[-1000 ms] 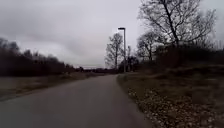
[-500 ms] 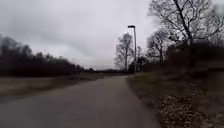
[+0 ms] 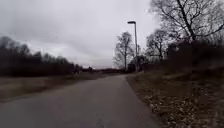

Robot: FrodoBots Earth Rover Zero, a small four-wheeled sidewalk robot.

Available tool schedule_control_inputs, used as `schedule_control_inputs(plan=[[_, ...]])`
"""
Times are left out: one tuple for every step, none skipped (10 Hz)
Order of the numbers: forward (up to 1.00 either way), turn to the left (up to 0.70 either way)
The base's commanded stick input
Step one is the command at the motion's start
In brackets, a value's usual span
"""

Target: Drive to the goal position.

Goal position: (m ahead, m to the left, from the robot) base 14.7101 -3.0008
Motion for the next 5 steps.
schedule_control_inputs(plan=[[1.00,0.00],[1.00,0.00],[1.00,0.00],[1.00,0.00],[1.00,0.00]])
